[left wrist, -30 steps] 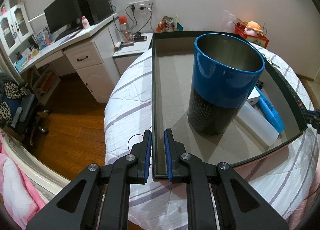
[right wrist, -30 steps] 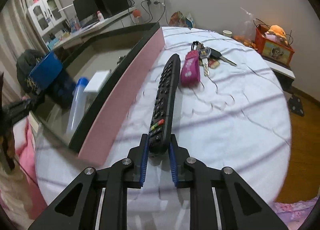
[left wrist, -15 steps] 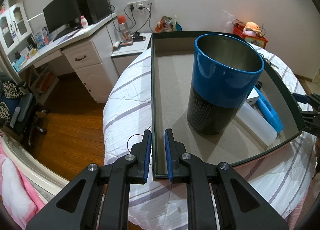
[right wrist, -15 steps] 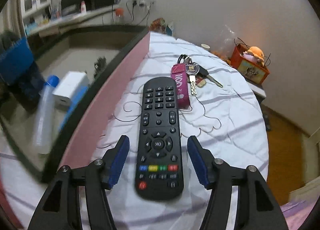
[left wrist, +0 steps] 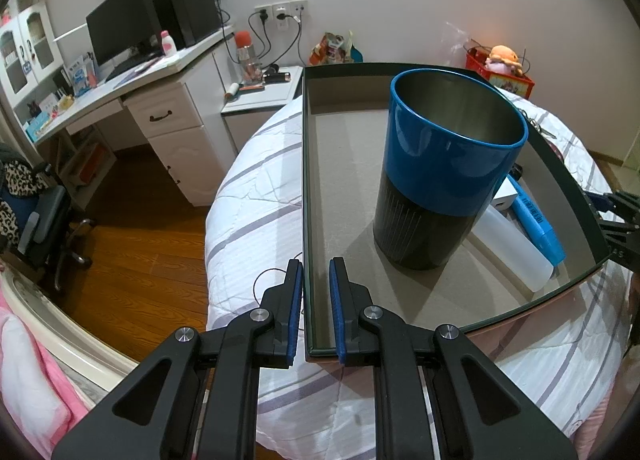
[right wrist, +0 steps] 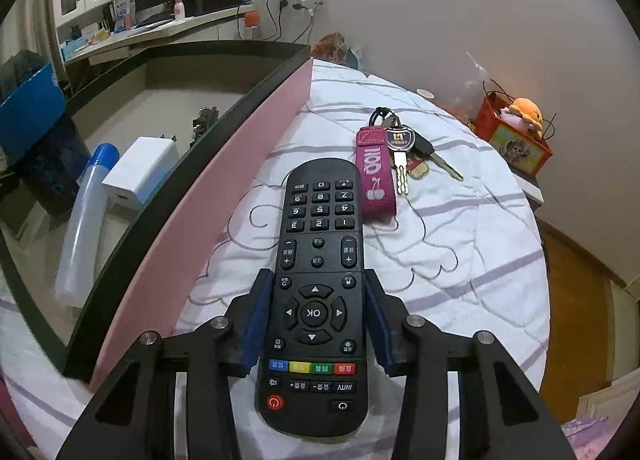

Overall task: Organize rigid objects
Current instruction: 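Grasp the black TV remote with the right gripper, then lift the black remote and carry it over the tray with the right gripper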

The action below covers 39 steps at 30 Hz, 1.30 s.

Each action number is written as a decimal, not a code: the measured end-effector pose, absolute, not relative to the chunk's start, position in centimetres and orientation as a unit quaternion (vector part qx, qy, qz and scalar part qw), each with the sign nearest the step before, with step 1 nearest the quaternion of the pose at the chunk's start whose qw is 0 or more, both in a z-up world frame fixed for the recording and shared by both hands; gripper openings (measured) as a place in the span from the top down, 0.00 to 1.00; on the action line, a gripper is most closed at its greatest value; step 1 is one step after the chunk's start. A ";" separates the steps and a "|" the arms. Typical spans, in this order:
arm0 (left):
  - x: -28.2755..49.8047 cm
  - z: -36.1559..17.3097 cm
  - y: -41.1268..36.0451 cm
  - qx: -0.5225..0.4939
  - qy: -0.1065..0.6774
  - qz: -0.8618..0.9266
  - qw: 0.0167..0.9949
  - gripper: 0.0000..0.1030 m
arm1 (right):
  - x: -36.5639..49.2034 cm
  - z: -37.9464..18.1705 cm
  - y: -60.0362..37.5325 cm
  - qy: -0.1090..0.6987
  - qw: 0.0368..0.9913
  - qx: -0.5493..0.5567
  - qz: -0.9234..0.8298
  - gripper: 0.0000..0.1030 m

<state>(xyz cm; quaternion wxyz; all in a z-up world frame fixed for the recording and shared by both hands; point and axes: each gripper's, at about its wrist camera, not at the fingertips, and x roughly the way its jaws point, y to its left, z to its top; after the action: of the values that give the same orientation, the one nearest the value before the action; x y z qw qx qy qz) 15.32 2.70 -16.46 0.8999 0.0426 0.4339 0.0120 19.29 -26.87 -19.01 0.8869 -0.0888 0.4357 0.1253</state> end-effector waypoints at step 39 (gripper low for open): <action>15.5 -16.4 2.5 0.038 0.433 0.009 0.900 0.88 | 17.3 -15.5 -26.5 0.396 0.910 -0.088 0.082 0.57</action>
<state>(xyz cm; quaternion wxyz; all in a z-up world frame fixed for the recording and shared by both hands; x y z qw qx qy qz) 15.54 2.53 -16.36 0.9004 0.0379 0.4333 0.0089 17.34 -26.52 -15.46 0.9101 -0.0885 0.3964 0.0819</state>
